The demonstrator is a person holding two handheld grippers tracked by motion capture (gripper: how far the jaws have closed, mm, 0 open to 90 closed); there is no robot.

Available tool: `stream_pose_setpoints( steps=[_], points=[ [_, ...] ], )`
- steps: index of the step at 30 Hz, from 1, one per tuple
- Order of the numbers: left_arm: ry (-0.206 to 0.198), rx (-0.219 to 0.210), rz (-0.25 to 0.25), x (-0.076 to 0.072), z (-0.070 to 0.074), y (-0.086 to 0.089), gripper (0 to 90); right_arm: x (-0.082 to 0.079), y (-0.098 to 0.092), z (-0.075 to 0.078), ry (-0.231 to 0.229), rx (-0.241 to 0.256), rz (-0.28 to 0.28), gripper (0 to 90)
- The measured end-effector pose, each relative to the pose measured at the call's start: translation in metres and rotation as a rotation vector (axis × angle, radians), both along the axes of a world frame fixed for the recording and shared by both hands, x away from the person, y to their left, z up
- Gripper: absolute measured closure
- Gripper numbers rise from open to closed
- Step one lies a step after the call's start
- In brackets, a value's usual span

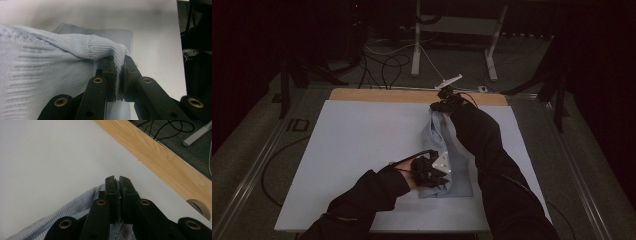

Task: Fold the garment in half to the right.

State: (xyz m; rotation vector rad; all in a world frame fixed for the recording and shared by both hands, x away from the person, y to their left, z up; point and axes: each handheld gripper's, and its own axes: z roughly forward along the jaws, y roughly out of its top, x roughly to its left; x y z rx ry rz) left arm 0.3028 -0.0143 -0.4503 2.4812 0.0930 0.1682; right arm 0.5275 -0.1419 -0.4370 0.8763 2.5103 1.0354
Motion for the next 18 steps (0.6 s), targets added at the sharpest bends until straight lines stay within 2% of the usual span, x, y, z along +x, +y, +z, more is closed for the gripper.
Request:
stream_pose_setpoints(
  steps=[6,11,18],
  points=[
    [0.002,0.014,-0.006,0.003,-0.004,-0.014,84.5,0.002,-0.007,-0.001,0.015,0.033,0.008,86.7],
    [0.008,0.021,0.002,0.006,-0.010,-0.028,84.3,0.004,-0.012,-0.005,0.027,0.034,0.001,86.5],
    [0.014,0.040,-0.036,0.008,-0.017,-0.045,84.1,0.006,-0.020,-0.010,0.040,0.048,0.003,86.1]
  ],
)
